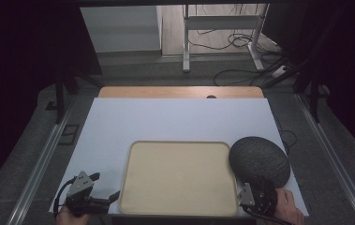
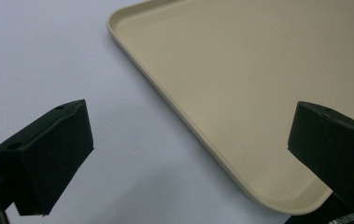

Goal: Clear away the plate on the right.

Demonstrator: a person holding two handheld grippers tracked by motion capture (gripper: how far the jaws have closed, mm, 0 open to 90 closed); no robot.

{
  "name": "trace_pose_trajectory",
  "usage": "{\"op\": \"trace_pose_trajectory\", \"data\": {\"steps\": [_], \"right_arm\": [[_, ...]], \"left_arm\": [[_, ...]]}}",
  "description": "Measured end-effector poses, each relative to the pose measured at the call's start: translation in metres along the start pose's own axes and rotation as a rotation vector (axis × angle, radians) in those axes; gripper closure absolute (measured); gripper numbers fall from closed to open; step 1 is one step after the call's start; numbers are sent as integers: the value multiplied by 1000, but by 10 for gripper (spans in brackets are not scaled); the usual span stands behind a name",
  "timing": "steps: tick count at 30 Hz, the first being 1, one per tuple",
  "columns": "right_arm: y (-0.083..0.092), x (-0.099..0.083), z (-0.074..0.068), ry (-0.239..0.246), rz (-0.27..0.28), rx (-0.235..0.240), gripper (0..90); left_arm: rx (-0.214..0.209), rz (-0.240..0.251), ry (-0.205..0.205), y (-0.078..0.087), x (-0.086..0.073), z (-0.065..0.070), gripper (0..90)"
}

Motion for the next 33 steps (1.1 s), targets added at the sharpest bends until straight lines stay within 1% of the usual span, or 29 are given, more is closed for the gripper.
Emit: {"op": "trace_pose_trajectory", "data": {"steps": [6, 9, 11, 13, 15, 18, 23, 24, 25, 29, 31, 32, 33], "right_arm": [[-3, 3, -4, 92, -14, -43, 479], [-5, 4, -7, 123, -25, -57, 490], [-8, 5, -9, 159, -40, -83, 495], [-9, 5, -10, 167, -45, -83, 501], [-12, 4, -10, 197, -56, -104, 516], [-16, 4, -10, 223, -64, -112, 543], [-21, 4, -11, 259, -74, -139, 576], [-21, 5, -12, 280, -76, -146, 587], [-22, 5, -13, 287, -75, -148, 600], [-23, 6, -17, 353, -79, -163, 681], [-23, 6, -20, 367, -97, -157, 743], [-23, 6, -20, 384, -96, -156, 769], [-23, 6, -21, 389, -100, -154, 791]], "left_arm": [[1, -6, -3, -1, 0, 0, 0], [2, -8, -5, -1, 0, 0, 0], [2, -9, -5, -1, 0, 0, 0], [2, -10, -5, -1, 0, 0, 0], [2, -10, -6, -1, 0, 0, 0], [2, -12, -6, -1, 0, 0, 0], [3, -15, -7, -2, 0, 1, 0], [3, -15, -7, -2, -1, 1, 0], [3, -16, -8, -2, -1, 1, 0], [3, -19, -9, -2, -1, 1, 0], [3, -24, -14, -2, -1, 1, 0], [3, -25, -14, -3, -1, 1, 0], [2, -25, -16, -3, -1, 1, 0]]}}
Point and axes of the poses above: each handheld gripper's, and its own axes: y roughly backward along the jaws, x roughly out of its top, z roughly to its right, the point moved 5 cm from there along -y, roughly forward along the jaws, and after that the axes turned 5 degrees about -x, right-handed, at the moved point
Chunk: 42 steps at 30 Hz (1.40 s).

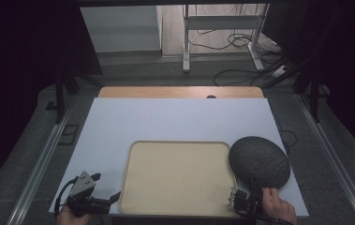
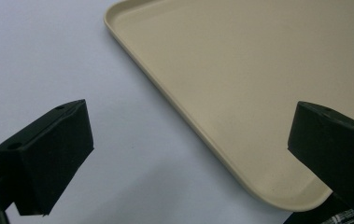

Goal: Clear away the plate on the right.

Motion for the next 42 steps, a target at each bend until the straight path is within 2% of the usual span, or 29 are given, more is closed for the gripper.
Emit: {"op": "trace_pose_trajectory", "data": {"steps": [4, 7, 9, 13, 20, 25, 30, 31, 33, 34, 37, 39, 40, 41, 42], "right_arm": [[2, 1, 2, 15, 5, -29, 821], [4, 0, 7, -30, 13, -36, 843], [5, -1, 8, -39, 21, -44, 847], [6, -4, 12, -63, 31, -30, 848], [11, -3, 16, -65, 55, -60, 829], [15, -2, 20, -66, 74, -104, 831], [17, 0, 20, -55, 93, -104, 823], [18, 0, 20, -67, 88, -100, 820], [18, 1, 21, -48, 94, -103, 818], [19, 3, 20, -63, 97, -102, 816], [21, 5, 21, -61, 107, -111, 816], [22, 6, 22, -48, 120, -117, 817], [21, 8, 21, -53, 143, -75, 817], [22, 9, 21, -47, 151, -71, 816], [23, 10, 21, -62, 151, -73, 816]], "left_arm": [[0, 0, 0, 0, 0, 0, 0], [0, -1, 0, 0, 0, 0, 0], [-1, -2, -2, 0, 0, 0, 0], [1, -8, -6, -1, 0, 1, 0], [0, -7, -5, 0, 0, 0, 0], [1, -6, -5, 0, 0, 0, 0], [1, -6, -5, -1, 0, 0, 0], [1, -7, -5, -1, 0, 0, 0], [1, -7, -5, -1, 0, 0, 0], [1, -7, -5, -1, 0, 0, 0], [1, -8, -6, -1, 0, 0, 0], [1, -9, -6, -1, 0, 0, 0], [1, -9, -6, -1, 0, 0, 0], [1, -8, -6, -1, 0, 0, 0], [1, -9, -6, -2, 0, 0, 0]]}}
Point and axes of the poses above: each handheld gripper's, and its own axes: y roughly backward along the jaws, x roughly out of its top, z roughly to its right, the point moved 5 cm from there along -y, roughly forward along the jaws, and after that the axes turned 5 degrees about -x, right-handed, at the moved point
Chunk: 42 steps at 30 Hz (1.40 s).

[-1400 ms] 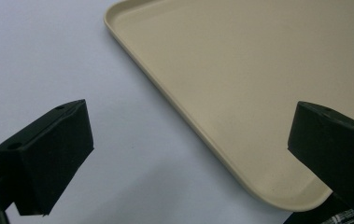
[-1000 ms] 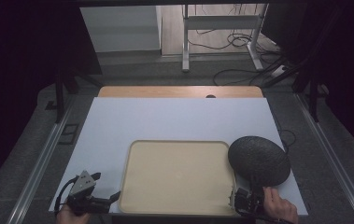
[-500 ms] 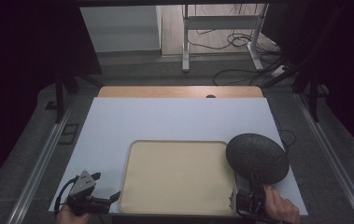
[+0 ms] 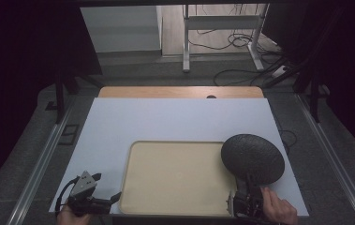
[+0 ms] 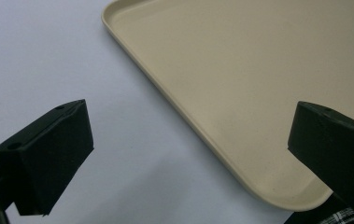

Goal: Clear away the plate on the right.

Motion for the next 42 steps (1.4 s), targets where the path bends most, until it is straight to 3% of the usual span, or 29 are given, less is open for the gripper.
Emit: {"op": "trace_pose_trajectory", "data": {"steps": [1, 3, 6, 7, 9, 11, 17, 19, 24, 25, 27, 29, 32, 33, 34, 36, 38, 40, 41, 42], "right_arm": [[0, 2, 1, 14, 18, -13, 817], [3, 4, 2, 20, 4, -10, 816], [2, 10, 0, 13, 61, -7, 815], [5, 12, 1, 23, 44, -1, 815], [5, 16, 0, 5, 68, -10, 814], [7, 19, 1, 29, 67, 0, 814], [10, 28, 0, 33, 96, 4, 813], [9, 33, -1, 24, 132, -6, 812], [13, 40, 0, 36, 130, -3, 811], [11, 44, -1, 30, 162, -10, 811], [14, 47, 0, 41, 151, 0, 811], [12, 52, -2, 24, 194, -6, 810], [17, 56, -2, 40, 176, 6, 808], [13, 60, -3, 25, 230, -32, 808], [17, 60, -2, 49, 193, 8, 807], [16, 65, -3, 37, 223, 4, 807], [18, 67, -3, 43, 204, 10, 807], [18, 71, -2, 53, 221, 10, 807], [18, 73, -3, 41, 233, 5, 807], [21, 73, -1, 59, 204, -36, 807]], "left_arm": [[0, 0, 1, 0, 0, 0, 0], [0, 0, 1, 0, 0, 0, 0], [2, 2, 1, 0, 0, 0, 0], [2, 3, 2, 0, 0, 0, 0], [3, 3, 2, 0, 0, -1, 0], [4, 3, 1, 0, 0, -1, 0], [3, 5, 2, 0, 0, -1, 0], [4, 6, 3, 0, 1, -1, 0], [7, 14, 9, 1, 1, -2, 0], [7, 15, 10, 1, 1, -2, 0], [7, 17, 12, 1, 1, -2, 0], [7, 17, 12, 1, 1, -2, 0], [6, 20, 14, 1, 1, -2, 0], [6, 20, 14, 1, 1, -2, 0], [6, 21, 15, 1, 1, -2, 0], [6, 21, 15, 1, 1, -2, 0], [6, 22, 14, 2, 1, -2, 0], [7, 23, 14, 2, 1, -2, 0], [7, 23, 15, 2, 1, -2, 0], [7, 23, 15, 2, 1, -2, 0]]}}
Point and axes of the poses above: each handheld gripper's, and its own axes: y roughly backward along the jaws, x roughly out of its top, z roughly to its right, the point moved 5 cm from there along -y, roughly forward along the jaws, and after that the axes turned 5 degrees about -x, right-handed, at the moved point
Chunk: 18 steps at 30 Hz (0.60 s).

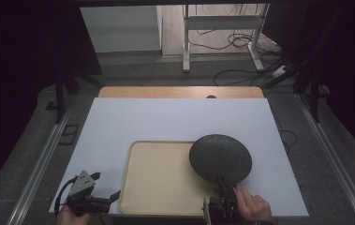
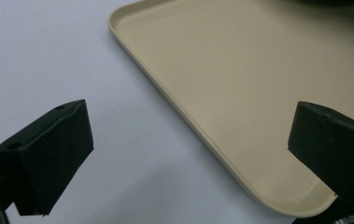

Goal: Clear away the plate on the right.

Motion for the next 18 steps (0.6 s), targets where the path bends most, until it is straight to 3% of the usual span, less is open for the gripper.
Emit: {"op": "trace_pose_trajectory", "data": {"steps": [1, 2, 3, 4, 7, 10, 14, 15, 16, 18], "right_arm": [[-1, 2, -1, -6, 14, -2, 807], [-3, 4, -2, -12, 42, 47, 807], [-1, 5, 0, 2, 22, -2, 807], [-4, 9, -2, -15, 70, 37, 806], [-3, 13, -1, -2, 59, 53, 804], [-5, 19, -2, -10, 94, 40, 804], [-3, 27, -2, -2, 90, 52, 804], [-7, 31, -3, -20, 142, 19, 804], [-5, 32, -2, -6, 122, 41, 804], [-5, 36, -3, -2, 132, 40, 804]], "left_arm": [[0, 0, 0, 0, 0, 0, 0], [0, 0, 0, 0, 0, 0, 0], [0, 0, -1, 0, 0, 0, 0], [1, 0, -1, 0, 0, 0, 0], [1, -1, -1, 0, 0, 0, 0], [1, -2, -2, 0, 0, 0, 0], [1, -2, -2, 0, 0, 0, 0], [1, -2, -2, 0, 0, 0, 0], [1, -2, -2, 0, 0, 0, 0], [1, -1, -2, 0, 0, 0, 0]]}}
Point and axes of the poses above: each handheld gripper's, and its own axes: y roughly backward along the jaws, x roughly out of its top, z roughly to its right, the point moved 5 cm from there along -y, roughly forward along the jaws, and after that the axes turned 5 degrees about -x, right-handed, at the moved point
